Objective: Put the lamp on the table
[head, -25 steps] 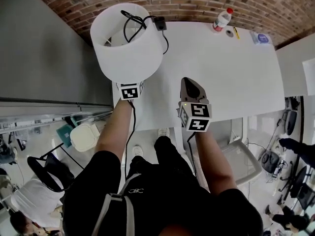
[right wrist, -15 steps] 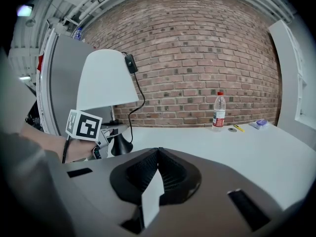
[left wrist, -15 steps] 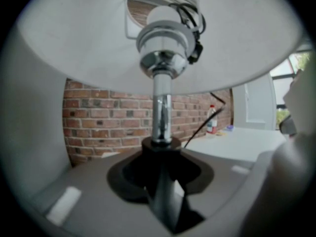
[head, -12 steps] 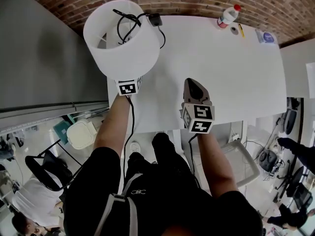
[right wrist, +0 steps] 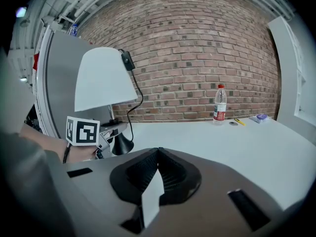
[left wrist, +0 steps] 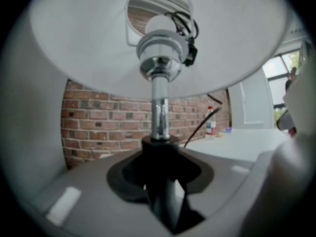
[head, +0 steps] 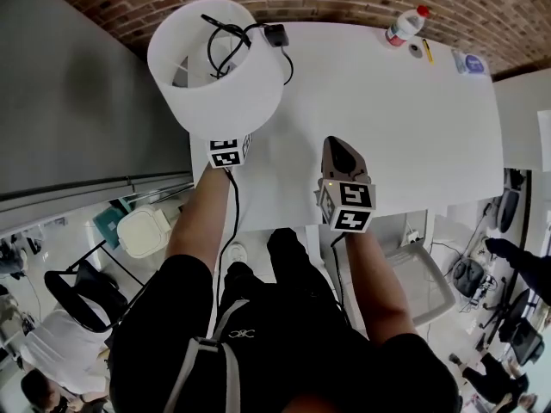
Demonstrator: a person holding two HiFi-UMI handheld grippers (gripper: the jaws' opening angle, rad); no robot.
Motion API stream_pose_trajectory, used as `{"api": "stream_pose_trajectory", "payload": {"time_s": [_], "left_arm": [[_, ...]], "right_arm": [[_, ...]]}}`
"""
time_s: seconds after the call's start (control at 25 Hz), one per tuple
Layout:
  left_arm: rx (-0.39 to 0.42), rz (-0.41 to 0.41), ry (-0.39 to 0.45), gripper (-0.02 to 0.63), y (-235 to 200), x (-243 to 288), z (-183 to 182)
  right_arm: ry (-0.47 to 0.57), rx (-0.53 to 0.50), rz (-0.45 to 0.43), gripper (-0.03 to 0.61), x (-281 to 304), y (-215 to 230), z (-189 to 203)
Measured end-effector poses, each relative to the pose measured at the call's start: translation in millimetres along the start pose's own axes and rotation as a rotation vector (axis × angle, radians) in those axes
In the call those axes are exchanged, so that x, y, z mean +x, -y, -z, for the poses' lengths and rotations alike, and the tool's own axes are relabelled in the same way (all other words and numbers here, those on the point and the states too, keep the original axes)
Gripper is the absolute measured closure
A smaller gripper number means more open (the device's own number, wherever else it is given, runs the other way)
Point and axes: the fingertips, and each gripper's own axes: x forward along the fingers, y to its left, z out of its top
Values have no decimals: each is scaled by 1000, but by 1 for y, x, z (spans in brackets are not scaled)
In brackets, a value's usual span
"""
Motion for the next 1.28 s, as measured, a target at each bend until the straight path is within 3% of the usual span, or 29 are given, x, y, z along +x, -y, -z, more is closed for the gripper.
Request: {"api": "stream_pose_trajectory", "payload": {"time_s": [0.16, 0.44, 0.52, 0.6, 0.72, 0.84, 1.0, 1.28], "left_arm": [[16, -15, -11, 482, 1, -1, 6], [22, -51, -214, 414, 0, -46, 49], [1, -78, -277, 467, -4, -69, 57], [-22, -109, -355, 611, -10, -95, 64], [-69, -133, -441, 614, -17, -128, 64], [-95, -125, -471, 614, -20, -160, 50], [-95, -41, -474, 615, -9, -204, 18], [-38, 20, -358, 615, 0, -285, -58]], "right_arm": [[-3, 5, -10, 580, 2, -9, 2], [5, 21, -17, 580, 0, -25, -4], [12, 26, -25, 580, -5, -36, -6], [20, 27, -38, 580, -12, -50, -9], [42, 34, -61, 580, -27, -74, -14], [67, 69, -74, 580, -47, -99, -19], [89, 65, -41, 580, -76, -129, -24], [130, 49, -14, 580, -131, -180, -31]]}}
